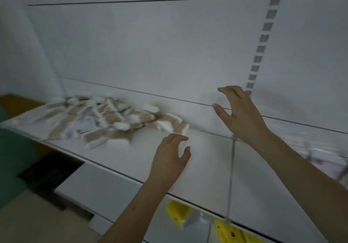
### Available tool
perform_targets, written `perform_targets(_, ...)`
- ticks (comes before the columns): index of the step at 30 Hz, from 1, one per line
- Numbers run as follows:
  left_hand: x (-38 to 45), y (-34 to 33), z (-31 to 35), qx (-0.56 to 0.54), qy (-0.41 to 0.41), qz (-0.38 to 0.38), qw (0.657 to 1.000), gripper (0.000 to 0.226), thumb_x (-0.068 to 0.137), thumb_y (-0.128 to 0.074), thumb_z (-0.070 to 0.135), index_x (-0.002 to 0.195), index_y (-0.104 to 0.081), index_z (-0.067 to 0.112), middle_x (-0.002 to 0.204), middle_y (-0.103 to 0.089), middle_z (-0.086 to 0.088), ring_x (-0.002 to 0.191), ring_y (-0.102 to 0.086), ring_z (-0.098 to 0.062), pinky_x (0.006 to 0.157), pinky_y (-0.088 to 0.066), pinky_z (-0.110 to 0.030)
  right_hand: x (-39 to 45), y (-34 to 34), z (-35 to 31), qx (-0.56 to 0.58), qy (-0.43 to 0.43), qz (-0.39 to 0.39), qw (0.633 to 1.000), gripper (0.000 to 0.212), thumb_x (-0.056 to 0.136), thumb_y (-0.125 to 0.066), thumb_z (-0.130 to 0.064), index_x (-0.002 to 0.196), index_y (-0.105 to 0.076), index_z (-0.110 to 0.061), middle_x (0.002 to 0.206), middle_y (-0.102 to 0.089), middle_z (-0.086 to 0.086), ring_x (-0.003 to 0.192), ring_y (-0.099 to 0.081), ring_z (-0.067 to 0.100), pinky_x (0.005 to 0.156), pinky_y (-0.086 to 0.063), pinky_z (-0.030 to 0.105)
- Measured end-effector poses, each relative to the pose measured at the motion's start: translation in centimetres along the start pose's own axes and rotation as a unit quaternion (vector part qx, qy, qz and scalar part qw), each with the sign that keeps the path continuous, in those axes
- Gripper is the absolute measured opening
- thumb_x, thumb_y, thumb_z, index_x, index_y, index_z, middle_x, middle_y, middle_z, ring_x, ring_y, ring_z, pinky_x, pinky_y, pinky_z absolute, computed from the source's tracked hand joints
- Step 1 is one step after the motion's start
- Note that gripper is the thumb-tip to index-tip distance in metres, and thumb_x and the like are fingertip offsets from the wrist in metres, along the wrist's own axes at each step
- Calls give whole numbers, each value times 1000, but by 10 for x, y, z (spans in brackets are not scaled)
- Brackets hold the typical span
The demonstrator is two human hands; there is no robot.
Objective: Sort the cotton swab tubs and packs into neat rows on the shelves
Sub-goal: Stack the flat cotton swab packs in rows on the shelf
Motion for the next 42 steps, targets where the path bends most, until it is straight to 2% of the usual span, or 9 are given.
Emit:
perform_targets(7, -12, 102, -114, 74, 84, 130, 985, 32, 86, -68, 15, 118, -63, 16, 119, -55, -1, 116, -51, -21, 97, -44, -34, 31, -133, -64, -10, 33, -105, 994, 63, 90, -66, -38, 143, -45, -12, 144, -43, 9, 126, -45, 32, 100, -43, 41)
perform_targets(12, 8, 133, -151, 106, 55, 123, 985, 49, 83, -70, 17, 130, -55, 15, 129, -51, -3, 120, -49, -21, 99, -44, -34, 18, -212, -57, -46, 3, -187, 981, 73, 91, -64, -43, 150, -37, -9, 155, -36, 14, 142, -34, 34, 111, -37, 45)
perform_targets(17, 40, 121, -179, 150, 47, 51, 986, 53, 82, -66, 27, 132, -56, 12, 132, -56, -7, 121, -50, -28, 100, -45, -41, 2, -232, -46, 11, -33, -114, 993, 57, 96, -61, -32, 147, -45, -14, 156, -40, 4, 147, -29, 22, 110, -41, 50)
perform_targets(25, 47, 118, -187, 140, -3, 94, 986, 28, 87, -70, 22, 115, -68, 17, 113, -61, -5, 105, -55, -28, 89, -47, -41, 5, -225, -34, 9, -35, -107, 994, 52, 92, -67, -34, 140, -55, -19, 146, -52, -1, 139, -44, 19, 115, -34, 36)
perform_targets(28, 39, 127, -170, 83, -48, 125, 988, 27, 97, -56, 25, 121, -62, 14, 119, -54, -4, 104, -57, -24, 84, -49, -37, 12, -212, -36, 28, -45, -105, 993, 42, 97, -55, -29, 138, -57, -18, 141, -56, 5, 131, -51, 23, 106, -35, 28)
perform_targets(31, 31, 135, -155, 46, -65, 138, 987, 35, 103, -40, 34, 127, -57, 13, 124, -54, -2, 110, -56, -19, 87, -47, -29, 17, -176, -35, 71, -106, -9, 992, 32, 104, -43, -35, 122, -63, -17, 113, -62, 6, 104, -56, 21, 81, -36, 25)
perform_targets(34, 29, 132, -139, 28, -81, 126, 988, 34, 104, -41, 36, 127, -57, 16, 121, -57, 2, 109, -56, -15, 86, -39, -19, 15, -146, -32, 73, -141, 30, 987, 27, 104, -43, -32, 102, -61, -12, 90, -56, 4, 85, -52, 22, 68, -29, 30)
perform_targets(39, 40, 101, -92, -60, -97, 86, 990, 22, 103, -49, 26, 124, -54, 20, 112, -51, 11, 86, -55, -10, 72, -42, -22, -8, -92, -3, 140, -229, 72, 961, 33, 105, -43, -29, 93, -58, -1, 83, -63, 13, 76, -60, 28, 64, -47, 35)
perform_targets(42, 43, 67, -58, -114, -95, 52, 987, 22, 99, -53, 22, 121, -54, 21, 109, -50, 10, 87, -53, -3, 68, -42, -19, -33, -64, 24, 239, -320, 91, 912, 32, 102, -46, -31, 80, -56, -11, 73, -59, 9, 63, -55, 20, 50, -45, 23)
Point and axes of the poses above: each hand's wrist, its own x-axis towards the middle knuckle, its own y-axis out of the back of the hand, z = x × y, the point moved 8 cm from there along x, towards the middle knuckle
